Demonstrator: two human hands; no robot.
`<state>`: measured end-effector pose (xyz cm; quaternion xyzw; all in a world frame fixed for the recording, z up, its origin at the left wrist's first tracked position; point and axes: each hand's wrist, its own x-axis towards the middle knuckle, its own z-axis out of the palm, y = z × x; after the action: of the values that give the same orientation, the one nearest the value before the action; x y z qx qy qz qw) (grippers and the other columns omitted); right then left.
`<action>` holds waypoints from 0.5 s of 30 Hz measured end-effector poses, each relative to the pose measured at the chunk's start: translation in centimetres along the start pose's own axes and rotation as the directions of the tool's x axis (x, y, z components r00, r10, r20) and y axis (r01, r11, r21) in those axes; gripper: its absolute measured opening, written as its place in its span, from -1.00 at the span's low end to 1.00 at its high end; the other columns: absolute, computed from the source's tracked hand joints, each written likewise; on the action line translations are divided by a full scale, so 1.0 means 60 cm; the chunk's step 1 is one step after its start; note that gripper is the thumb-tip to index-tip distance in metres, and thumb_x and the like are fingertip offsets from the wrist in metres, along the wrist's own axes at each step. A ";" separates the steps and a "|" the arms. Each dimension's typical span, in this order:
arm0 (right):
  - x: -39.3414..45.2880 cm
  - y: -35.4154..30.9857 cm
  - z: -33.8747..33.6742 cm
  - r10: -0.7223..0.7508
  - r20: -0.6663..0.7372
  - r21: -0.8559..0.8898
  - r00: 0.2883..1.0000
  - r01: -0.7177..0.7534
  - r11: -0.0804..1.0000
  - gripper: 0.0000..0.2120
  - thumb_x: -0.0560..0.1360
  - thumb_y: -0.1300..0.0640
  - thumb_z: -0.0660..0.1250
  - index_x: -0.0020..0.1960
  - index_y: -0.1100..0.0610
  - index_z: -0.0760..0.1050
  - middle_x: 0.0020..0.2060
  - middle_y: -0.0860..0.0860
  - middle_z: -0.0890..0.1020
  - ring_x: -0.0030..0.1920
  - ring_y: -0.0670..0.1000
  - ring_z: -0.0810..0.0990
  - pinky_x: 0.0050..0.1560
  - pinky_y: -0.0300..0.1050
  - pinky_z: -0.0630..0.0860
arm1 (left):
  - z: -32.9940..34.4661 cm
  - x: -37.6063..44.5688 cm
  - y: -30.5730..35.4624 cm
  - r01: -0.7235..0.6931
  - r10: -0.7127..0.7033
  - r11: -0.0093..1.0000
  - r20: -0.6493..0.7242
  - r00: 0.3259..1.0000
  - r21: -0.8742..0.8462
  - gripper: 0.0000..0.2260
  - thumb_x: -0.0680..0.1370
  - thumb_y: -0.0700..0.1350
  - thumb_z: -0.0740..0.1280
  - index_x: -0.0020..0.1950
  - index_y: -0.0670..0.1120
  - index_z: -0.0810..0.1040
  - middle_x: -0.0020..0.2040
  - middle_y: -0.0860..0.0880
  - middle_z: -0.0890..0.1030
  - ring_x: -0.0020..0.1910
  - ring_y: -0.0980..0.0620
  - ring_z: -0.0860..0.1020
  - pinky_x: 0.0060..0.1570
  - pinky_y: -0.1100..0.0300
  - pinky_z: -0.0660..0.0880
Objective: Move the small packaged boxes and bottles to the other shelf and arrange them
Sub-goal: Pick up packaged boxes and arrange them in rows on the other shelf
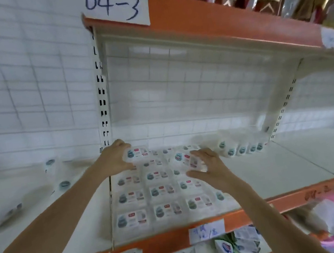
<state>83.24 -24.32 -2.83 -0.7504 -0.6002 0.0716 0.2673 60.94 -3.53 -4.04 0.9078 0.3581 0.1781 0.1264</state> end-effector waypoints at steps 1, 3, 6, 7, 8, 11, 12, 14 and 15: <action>0.027 0.003 0.007 -0.007 0.040 -0.012 0.999 0.007 1.000 -0.37 0.47 -0.05 0.36 0.45 0.06 0.21 0.39 0.01 0.23 0.43 0.04 0.11 0.38 -0.14 0.08 | 0.001 0.014 -0.001 0.001 -0.003 0.992 0.015 1.000 0.125 -0.34 0.42 0.05 0.41 0.44 -0.08 0.25 0.32 -0.03 0.31 0.32 -0.02 0.30 0.33 0.15 0.12; 0.077 0.011 0.021 -0.040 0.103 -0.060 0.994 0.046 0.997 -0.37 0.49 -0.06 0.33 0.45 0.10 0.19 0.38 0.03 0.22 0.43 0.07 0.10 0.37 -0.14 0.06 | 0.003 0.038 -0.002 -0.012 -0.009 0.922 0.052 0.999 0.386 -0.37 0.46 0.13 0.32 0.45 -0.05 0.22 0.38 0.00 0.29 0.42 0.01 0.18 0.43 0.02 -0.15; 0.145 0.020 0.041 -0.079 0.174 -0.122 0.982 0.102 0.987 -0.35 0.49 -0.09 0.31 0.47 0.12 0.17 0.37 0.05 0.23 0.39 0.11 0.15 0.36 -0.08 0.12 | 0.009 0.053 -0.009 -0.022 -0.018 0.784 0.058 0.998 0.621 -0.40 0.50 0.20 0.20 0.46 -0.05 0.20 0.39 0.00 0.31 0.45 0.02 0.12 0.41 -0.07 -0.31; 0.166 0.021 0.046 -0.088 0.201 -0.140 0.976 0.118 0.983 -0.35 0.50 -0.10 0.30 0.47 0.12 0.16 0.37 0.06 0.23 0.38 0.12 0.16 0.36 -0.06 0.14 | 0.009 0.054 -0.011 -0.019 -0.025 0.739 0.055 0.998 0.674 -0.42 0.50 0.21 0.18 0.44 -0.06 0.24 0.36 -0.01 0.34 0.44 0.00 0.15 0.41 -0.08 -0.31; 0.184 0.020 0.049 -0.094 0.229 -0.155 0.969 0.132 0.979 -0.35 0.50 -0.09 0.29 0.48 0.13 0.15 0.37 0.06 0.23 0.37 0.13 0.16 0.35 -0.03 0.16 | 0.009 0.054 -0.014 -0.017 -0.032 0.700 0.055 0.998 0.714 -0.45 0.51 0.20 0.16 0.40 -0.07 0.29 0.32 -0.02 0.40 0.42 -0.02 0.18 0.41 -0.09 -0.31; 0.229 0.017 0.063 -0.110 0.299 -0.168 0.948 0.165 0.972 -0.36 0.52 -0.05 0.28 0.48 0.16 0.12 0.38 0.10 0.21 0.37 0.14 0.16 0.33 0.00 0.21 | 0.011 0.050 -0.014 -0.027 -0.037 0.624 0.064 0.997 0.781 -0.55 0.51 0.15 0.18 0.29 -0.10 0.43 0.26 -0.07 0.46 0.42 -0.07 0.20 0.38 -0.10 -0.35; 0.239 0.015 0.068 -0.119 0.320 -0.168 0.940 0.180 0.969 -0.37 0.53 -0.03 0.27 0.48 0.16 0.11 0.39 0.11 0.20 0.38 0.14 0.15 0.33 0.00 0.21 | 0.017 0.049 -0.017 -0.033 -0.002 0.615 0.043 0.999 0.788 -0.57 0.47 0.14 0.25 0.23 -0.09 0.49 0.25 -0.09 0.47 0.41 -0.09 0.24 0.37 -0.10 -0.36; 0.259 0.016 0.081 -0.155 0.346 -0.128 0.925 0.210 0.969 -0.37 0.53 0.00 0.27 0.49 0.14 0.09 0.40 0.11 0.19 0.39 0.13 0.16 0.33 -0.01 0.23 | 0.024 0.047 -0.020 -0.013 0.033 0.604 -0.009 0.999 0.797 -0.57 0.21 0.13 0.48 -0.03 -0.09 0.64 0.07 -0.10 0.60 0.23 -0.09 0.48 0.42 -0.13 -0.22; 0.266 0.015 0.088 -0.170 0.346 -0.082 0.922 0.211 0.974 -0.37 0.53 0.01 0.27 0.50 0.13 0.09 0.41 0.10 0.19 0.39 0.12 0.18 0.30 -0.03 0.29 | 0.027 0.045 -0.023 -0.011 0.056 0.618 -0.030 0.998 0.786 -0.56 0.09 0.12 0.54 -0.14 -0.08 0.66 -0.04 -0.08 0.64 0.10 -0.08 0.57 0.41 -0.16 -0.02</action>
<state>86.08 -7.82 -4.31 -0.6795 -0.7104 0.1372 0.1218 62.61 -0.86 -5.35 0.8734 0.3861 0.0294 -0.2954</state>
